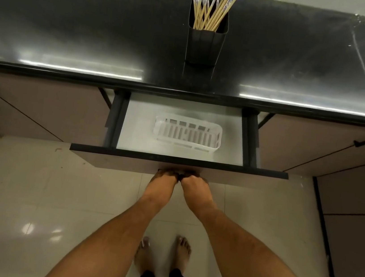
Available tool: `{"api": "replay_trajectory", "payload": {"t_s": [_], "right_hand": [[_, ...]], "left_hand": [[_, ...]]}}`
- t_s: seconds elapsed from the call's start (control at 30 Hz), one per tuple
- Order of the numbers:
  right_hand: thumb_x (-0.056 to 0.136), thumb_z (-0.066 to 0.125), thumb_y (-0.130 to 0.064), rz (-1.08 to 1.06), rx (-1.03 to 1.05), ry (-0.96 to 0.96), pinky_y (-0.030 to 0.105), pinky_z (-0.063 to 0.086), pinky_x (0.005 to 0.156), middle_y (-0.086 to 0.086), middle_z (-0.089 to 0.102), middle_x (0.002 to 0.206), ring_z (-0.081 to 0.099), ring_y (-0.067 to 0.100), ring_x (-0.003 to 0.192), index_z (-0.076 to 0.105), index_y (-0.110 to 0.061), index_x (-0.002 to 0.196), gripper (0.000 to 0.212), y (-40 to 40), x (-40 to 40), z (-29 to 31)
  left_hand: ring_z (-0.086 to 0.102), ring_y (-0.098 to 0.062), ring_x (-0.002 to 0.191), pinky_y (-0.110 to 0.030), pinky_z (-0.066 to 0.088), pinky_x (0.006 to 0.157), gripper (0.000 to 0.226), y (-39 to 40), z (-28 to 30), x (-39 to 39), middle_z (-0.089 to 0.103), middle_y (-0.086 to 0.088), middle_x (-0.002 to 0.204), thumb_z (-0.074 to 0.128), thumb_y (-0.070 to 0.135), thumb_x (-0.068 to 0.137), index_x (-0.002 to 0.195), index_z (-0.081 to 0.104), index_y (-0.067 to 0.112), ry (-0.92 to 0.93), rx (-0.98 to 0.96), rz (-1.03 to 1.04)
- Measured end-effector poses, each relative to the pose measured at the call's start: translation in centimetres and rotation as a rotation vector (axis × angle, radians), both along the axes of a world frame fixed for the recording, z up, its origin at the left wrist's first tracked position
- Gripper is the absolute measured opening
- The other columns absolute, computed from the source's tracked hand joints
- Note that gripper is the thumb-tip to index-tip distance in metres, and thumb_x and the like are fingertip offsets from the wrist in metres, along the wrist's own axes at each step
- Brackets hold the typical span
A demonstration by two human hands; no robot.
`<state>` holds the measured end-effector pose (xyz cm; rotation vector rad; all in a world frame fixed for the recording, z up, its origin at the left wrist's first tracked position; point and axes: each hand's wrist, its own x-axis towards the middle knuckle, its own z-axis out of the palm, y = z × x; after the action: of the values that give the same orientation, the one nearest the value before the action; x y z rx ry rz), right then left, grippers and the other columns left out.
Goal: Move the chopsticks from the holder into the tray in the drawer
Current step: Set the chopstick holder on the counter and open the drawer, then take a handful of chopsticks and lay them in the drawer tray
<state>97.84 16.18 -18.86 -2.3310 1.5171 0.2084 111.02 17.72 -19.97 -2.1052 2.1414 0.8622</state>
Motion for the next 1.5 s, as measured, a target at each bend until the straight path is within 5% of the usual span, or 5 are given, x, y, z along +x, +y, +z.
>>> {"api": "replay_trajectory", "payload": {"t_s": [0.5,0.73,1.03,1.33,1.5], "right_hand": [[0.097,0.056,-0.004,0.057,0.068,0.062,0.04,0.048,0.102,0.014,0.068,0.126,0.064,0.033,0.113,0.064,-0.011,0.131,0.036,6.7,-0.7,-0.1],[0.094,0.054,-0.002,0.056,0.074,0.03,0.041,0.056,0.092,0.013,0.071,0.116,0.069,0.032,0.101,0.068,-0.01,0.123,0.033,7.0,-0.8,0.5],[0.083,0.065,-0.015,0.187,-0.142,-0.023,0.033,0.051,0.046,0.002,0.067,0.073,0.064,0.024,0.056,0.068,-0.016,0.085,0.004,6.6,-2.7,5.0],[0.099,0.051,-0.032,0.184,-0.356,-0.056,0.033,0.05,0.05,0.001,0.065,0.074,0.058,0.02,0.058,0.064,-0.016,0.084,0.025,3.2,-4.1,9.9],[0.096,0.057,-0.035,0.136,-0.482,-0.054,0.036,0.057,0.07,0.008,0.07,0.104,0.065,0.024,0.085,0.064,-0.01,0.111,0.029,-0.6,-3.3,11.8]], "left_hand": [[0.054,-0.03,0.131,-0.038,0.042,0.114,0.042,5.8,0.0,-0.7,0.055,-0.012,0.145,0.058,0.013,0.1,0.142,0.054,0.016,-0.042,0.126,-0.072],[0.068,-0.025,0.108,-0.037,0.054,0.101,0.035,6.5,1.7,-0.3,0.069,-0.009,0.124,0.062,0.008,0.097,0.129,0.066,0.018,-0.098,0.125,-0.131],[0.067,-0.025,0.103,-0.036,0.055,0.094,0.026,6.5,6.6,0.3,0.069,-0.008,0.118,0.052,0.008,0.1,0.122,0.064,0.013,-0.133,-0.143,-0.323],[0.064,-0.022,0.075,-0.036,0.055,0.076,0.017,2.9,11.9,1.5,0.071,-0.007,0.084,0.054,0.017,0.097,0.087,0.068,0.012,-0.147,-0.456,-0.479],[0.068,-0.022,0.1,-0.034,0.053,0.099,0.029,-0.6,14.2,2.2,0.073,-0.008,0.111,0.059,0.03,0.097,0.116,0.067,0.01,-0.101,-0.649,-0.324]]}}
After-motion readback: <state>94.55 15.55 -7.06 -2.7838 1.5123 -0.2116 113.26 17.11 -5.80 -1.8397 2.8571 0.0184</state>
